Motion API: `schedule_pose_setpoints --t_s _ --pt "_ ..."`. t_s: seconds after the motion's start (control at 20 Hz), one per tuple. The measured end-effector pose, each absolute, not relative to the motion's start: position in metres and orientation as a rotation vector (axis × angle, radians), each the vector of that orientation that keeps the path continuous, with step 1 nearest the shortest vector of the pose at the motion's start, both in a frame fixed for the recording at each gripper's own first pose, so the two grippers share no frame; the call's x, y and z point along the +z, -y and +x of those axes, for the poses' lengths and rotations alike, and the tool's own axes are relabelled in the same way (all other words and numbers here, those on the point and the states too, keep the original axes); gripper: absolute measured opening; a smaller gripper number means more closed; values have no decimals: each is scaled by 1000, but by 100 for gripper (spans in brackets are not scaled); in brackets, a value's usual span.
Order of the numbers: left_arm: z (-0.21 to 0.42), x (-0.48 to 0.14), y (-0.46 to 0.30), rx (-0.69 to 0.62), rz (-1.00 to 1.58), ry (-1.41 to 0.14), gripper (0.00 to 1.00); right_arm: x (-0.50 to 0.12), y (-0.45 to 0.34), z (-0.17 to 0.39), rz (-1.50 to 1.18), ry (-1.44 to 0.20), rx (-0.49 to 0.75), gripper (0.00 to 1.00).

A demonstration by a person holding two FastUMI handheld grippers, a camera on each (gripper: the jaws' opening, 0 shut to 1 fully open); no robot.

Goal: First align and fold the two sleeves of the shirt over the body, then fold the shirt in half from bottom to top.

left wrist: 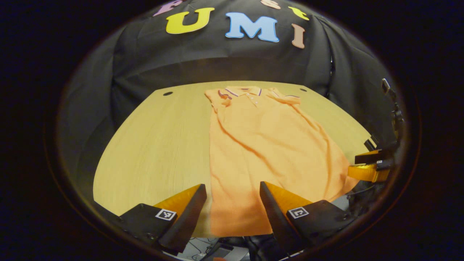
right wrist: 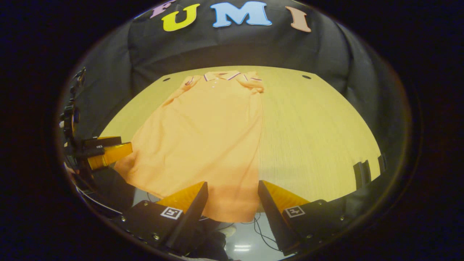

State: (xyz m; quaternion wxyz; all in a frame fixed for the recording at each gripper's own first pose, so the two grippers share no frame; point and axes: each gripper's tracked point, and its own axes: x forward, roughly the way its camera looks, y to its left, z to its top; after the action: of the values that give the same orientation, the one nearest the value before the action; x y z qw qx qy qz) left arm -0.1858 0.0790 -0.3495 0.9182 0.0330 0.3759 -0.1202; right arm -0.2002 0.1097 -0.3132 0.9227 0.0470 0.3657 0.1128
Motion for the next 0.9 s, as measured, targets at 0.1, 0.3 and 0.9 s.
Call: schedule_pose_setpoints --t_s 0.1,0.3,0.9 --pt "-202 -356 -87 -240 60 -797 96 -318 -108 -206 100 -763 223 87" --pt "-222 -365 -87 -250 59 -821 95 -325 -100 -217 100 -782 207 87" --pt "-227 -369 -62 -253 133 -807 69 -330 -99 -220 66 -769 186 71"
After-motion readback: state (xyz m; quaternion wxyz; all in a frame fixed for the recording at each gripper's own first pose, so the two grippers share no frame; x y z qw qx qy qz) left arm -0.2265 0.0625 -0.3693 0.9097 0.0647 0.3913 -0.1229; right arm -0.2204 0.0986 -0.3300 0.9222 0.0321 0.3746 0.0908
